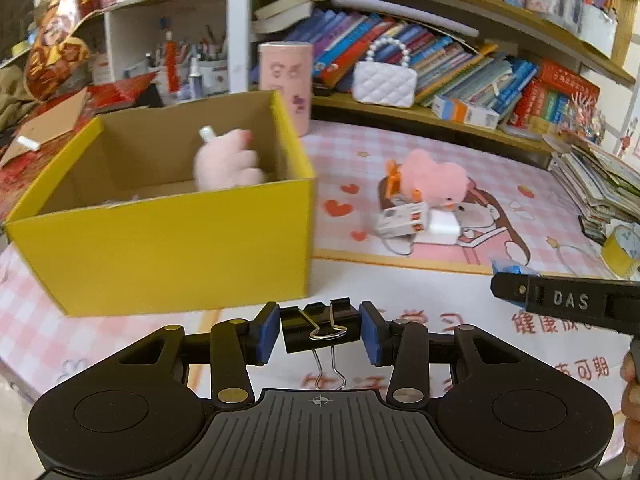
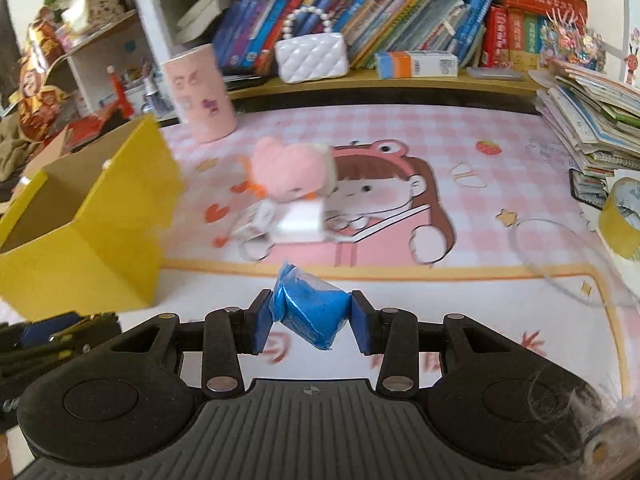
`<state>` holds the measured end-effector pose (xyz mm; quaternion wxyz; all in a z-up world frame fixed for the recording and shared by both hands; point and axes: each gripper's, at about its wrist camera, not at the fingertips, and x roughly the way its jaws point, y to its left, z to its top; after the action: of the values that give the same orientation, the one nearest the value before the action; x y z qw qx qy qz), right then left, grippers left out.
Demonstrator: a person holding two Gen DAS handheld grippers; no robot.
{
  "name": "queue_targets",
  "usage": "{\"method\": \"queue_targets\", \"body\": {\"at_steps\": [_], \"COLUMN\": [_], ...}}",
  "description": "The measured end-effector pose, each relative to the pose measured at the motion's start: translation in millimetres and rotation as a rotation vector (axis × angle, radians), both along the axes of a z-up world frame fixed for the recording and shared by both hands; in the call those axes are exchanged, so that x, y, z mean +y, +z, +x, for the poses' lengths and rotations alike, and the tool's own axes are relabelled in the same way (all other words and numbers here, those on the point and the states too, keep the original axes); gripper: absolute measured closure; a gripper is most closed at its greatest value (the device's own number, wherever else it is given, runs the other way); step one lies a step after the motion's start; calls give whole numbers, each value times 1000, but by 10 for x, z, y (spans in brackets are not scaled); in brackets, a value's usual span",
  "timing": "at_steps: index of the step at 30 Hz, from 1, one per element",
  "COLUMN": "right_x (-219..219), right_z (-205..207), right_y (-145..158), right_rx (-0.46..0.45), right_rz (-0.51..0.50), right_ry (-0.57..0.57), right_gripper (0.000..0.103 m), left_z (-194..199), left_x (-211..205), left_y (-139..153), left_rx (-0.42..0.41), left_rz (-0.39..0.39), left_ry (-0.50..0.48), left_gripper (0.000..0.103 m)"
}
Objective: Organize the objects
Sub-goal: 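Lift and carry the binder clip and the blue toy over the yellow box with both tools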
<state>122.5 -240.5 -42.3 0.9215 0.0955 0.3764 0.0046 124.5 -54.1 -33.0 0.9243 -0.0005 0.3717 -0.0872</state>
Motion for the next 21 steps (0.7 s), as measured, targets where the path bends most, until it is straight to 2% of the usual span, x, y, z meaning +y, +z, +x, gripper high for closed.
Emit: {"method": "queue_targets", "body": {"at_steps": [9, 21], "right_x": [549, 1232], "right_z": [-251, -551], "right_y": [81, 112], "right_rx": [2, -15], "right_rz": [-28, -46], "right_ry": [66, 133], "right_gripper": [66, 66], "left_z": [-275, -608], "left_x": [558, 1137], "left_y": [48, 106], "left_rx": [-18, -45], "left_rz": [-22, -21], "left_ry": [63, 90], "left_gripper": [62, 62]}}
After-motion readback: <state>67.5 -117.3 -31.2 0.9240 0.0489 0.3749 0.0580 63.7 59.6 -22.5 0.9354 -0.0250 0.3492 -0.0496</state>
